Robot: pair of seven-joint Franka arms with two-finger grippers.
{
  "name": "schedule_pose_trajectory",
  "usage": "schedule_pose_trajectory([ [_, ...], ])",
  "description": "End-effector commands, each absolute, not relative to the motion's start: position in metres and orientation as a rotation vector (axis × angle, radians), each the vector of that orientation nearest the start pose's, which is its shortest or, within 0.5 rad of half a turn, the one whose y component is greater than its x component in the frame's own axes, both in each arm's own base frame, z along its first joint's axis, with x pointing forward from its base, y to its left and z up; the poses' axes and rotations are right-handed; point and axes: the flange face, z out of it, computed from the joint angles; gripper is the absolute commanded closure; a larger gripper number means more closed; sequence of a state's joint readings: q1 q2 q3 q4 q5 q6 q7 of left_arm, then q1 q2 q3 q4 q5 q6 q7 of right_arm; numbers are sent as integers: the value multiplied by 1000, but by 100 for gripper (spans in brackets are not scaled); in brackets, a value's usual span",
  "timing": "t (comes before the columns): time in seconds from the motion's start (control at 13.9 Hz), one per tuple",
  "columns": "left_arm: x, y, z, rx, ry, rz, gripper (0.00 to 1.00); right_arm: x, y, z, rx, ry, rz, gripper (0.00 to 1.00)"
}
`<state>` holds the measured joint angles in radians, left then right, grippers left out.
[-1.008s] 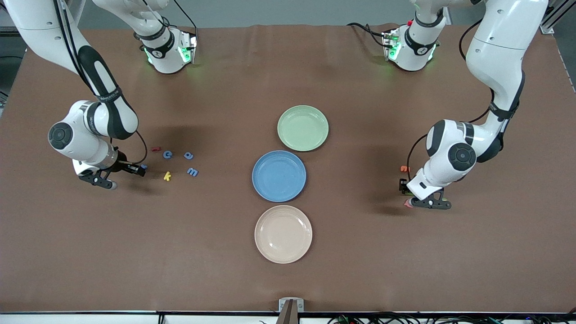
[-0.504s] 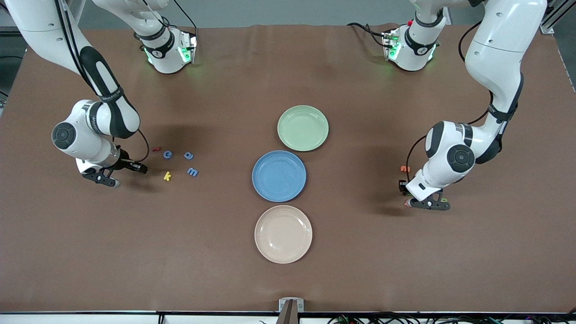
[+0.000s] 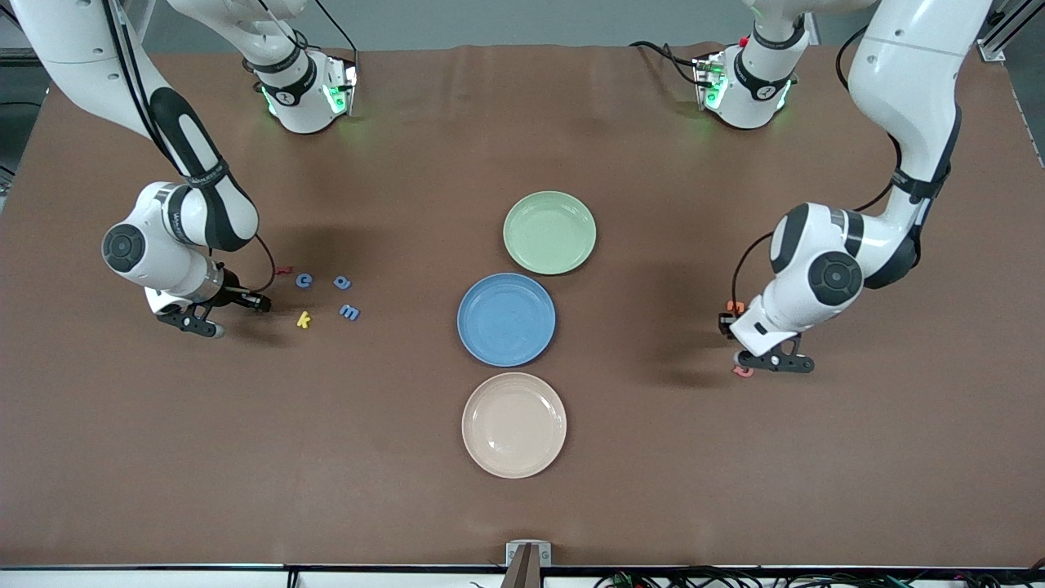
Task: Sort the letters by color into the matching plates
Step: 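Carry the green B to the green plate while the right carries x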
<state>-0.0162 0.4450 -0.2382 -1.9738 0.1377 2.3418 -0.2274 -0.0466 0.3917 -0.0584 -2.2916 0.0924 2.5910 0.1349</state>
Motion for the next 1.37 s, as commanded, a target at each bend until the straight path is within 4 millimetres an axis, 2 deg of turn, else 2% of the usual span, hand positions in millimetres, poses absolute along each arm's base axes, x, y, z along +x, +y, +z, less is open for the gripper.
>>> schedule_pose_trajectory([
  [0.0,564,-194,261,-3123,103,126,99,515,-53,167,-3074,489,142,77],
  [0.29,529,-274,269,-3163,-34,148,100,515,-53,166,-3074,489,146,97],
  [0.43,507,-310,270,-3175,-58,170,100,517,-44,169,-3076,477,159,99],
  [0.65,461,-371,261,-3152,-115,204,100,529,-31,184,-3064,515,218,99],
  [0.79,431,-406,256,-3143,-132,212,100,537,-4,198,-3063,535,241,99],
  [1.01,396,-442,250,-3136,-195,217,100,542,44,211,-3054,648,211,100],
  [1.15,380,-456,239,-3135,-234,233,99,550,88,224,-3047,727,217,100],
  [1.3,369,-465,230,-3126,-282,252,94,558,148,243,-3024,837,180,100],
])
